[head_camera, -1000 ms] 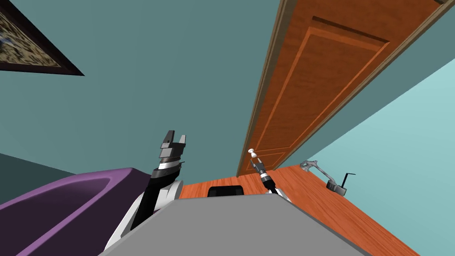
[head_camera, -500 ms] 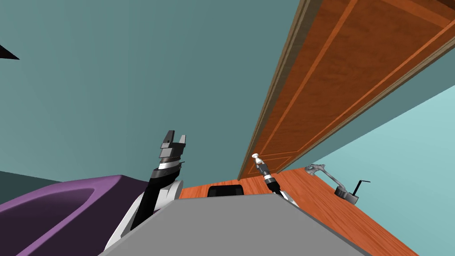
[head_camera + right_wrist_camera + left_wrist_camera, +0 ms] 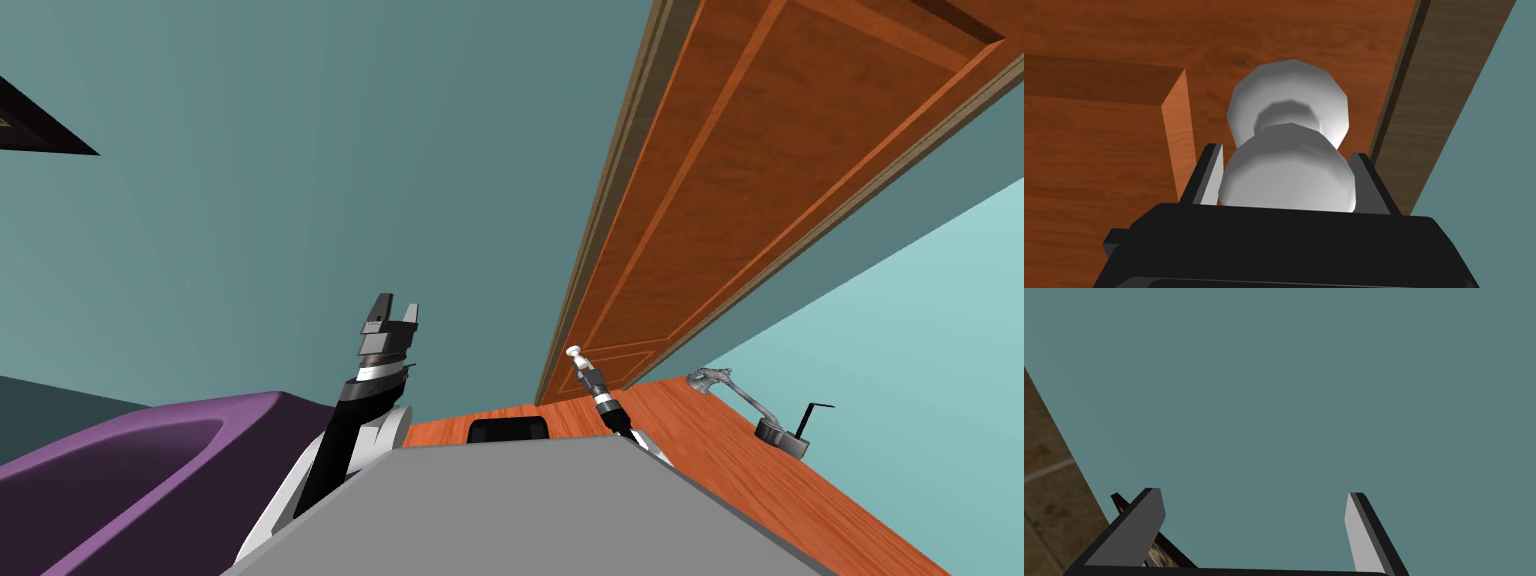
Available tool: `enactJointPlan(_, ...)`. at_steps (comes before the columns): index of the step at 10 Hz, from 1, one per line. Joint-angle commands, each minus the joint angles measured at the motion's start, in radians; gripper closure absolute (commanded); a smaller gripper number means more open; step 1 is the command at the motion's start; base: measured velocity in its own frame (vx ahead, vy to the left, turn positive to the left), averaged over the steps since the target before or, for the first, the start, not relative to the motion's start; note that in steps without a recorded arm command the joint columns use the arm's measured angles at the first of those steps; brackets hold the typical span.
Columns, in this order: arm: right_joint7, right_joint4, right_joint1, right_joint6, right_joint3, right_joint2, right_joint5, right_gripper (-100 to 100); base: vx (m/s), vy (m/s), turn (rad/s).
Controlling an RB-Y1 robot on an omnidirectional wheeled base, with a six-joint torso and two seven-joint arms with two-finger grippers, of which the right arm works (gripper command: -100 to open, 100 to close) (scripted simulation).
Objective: Pull the door open
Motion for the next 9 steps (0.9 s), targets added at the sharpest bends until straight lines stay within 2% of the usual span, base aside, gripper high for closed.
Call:
enactJointPlan(1,-0.035,0.000,-0.001,0.002,0.005,0.000,-0.011,100,-0.015,-0.014,0.031)
enactJointPlan(3,-0.064,0.000,-0.002,0.003,0.009,-0.001,-0.019,100,-0.025,-0.017,0.039)
enactJointPlan(9,-0.225,0.000,-0.008,0.012,0.034,-0.002,-0.076,100,-0.039,-0.019,0.054)
